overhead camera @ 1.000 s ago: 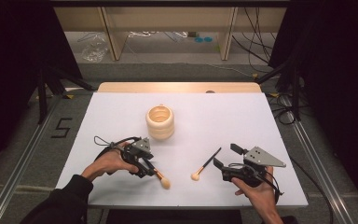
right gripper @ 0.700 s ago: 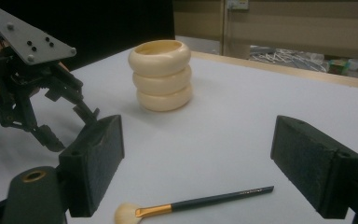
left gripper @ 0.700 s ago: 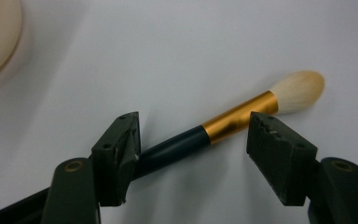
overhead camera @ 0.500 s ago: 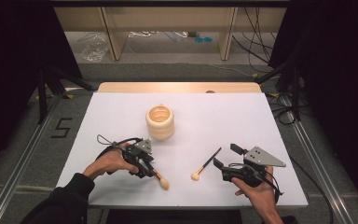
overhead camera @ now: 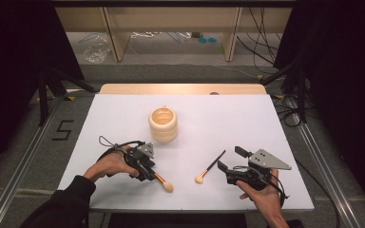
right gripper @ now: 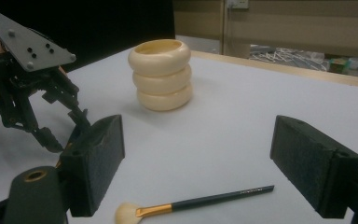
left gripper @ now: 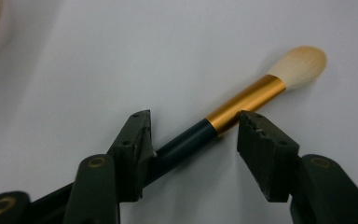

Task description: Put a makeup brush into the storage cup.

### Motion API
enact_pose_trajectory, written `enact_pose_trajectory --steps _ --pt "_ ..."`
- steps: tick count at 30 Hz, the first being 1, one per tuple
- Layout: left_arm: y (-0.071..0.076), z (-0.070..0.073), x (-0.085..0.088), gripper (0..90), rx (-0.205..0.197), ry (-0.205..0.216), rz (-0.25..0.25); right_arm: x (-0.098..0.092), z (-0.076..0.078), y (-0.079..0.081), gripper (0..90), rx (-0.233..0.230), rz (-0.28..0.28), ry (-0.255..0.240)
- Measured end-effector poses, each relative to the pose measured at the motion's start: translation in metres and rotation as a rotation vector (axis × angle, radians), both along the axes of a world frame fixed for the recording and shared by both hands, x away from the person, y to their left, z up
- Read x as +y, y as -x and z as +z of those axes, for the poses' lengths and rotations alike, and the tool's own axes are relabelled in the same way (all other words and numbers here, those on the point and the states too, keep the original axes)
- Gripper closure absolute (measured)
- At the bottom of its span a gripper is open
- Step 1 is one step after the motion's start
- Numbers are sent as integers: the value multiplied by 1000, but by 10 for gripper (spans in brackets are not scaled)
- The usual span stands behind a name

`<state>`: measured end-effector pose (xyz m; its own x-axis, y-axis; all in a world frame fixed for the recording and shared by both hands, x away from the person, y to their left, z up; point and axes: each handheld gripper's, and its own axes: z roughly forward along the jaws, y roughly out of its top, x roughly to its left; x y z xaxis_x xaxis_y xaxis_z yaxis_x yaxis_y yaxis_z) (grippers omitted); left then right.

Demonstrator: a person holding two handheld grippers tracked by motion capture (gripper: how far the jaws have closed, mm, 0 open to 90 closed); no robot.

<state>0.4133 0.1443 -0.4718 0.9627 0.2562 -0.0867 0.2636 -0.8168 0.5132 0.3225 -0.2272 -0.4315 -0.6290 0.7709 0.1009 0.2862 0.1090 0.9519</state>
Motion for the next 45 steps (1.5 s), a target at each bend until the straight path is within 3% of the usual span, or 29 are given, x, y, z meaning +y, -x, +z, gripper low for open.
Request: enact_pose_trajectory --steps 9,16,17,19,21,22,24,25,28,37,45 --pt "1 1 1 558 12 -37 8 -1 1 1 188 11 -6 19" --pt "0 5 -6 625 10 -106 6 0 0 0 189 11 2 12" --pt "-1 5 -6 634 0 -126 -12 0 0 0 189 12 3 12" --pt "0 5 -7 636 5 -115 2 0 0 0 189 12 3 12" --pt "0 6 -8 649 3 -137 -10 0 0 0 189 13 3 13" --pt "-1 7 -9 653 -6 -167 -33 0 0 0 189 13 4 14" --pt "1 6 -10 664 1 -150 -6 0 0 0 189 14 4 14" --pt "-2 9 -11 669 -14 -197 -45 0 0 0 189 14 5 15" --pt "-1 9 -14 676 -23 -221 -54 0 0 0 189 14 6 15" --pt "1 11 -21 714 -37 -264 -81 0 0 0 189 16 14 10" --pt "1 12 -25 739 -25 -294 -83 0 -1 -1 193 22 10 -6"
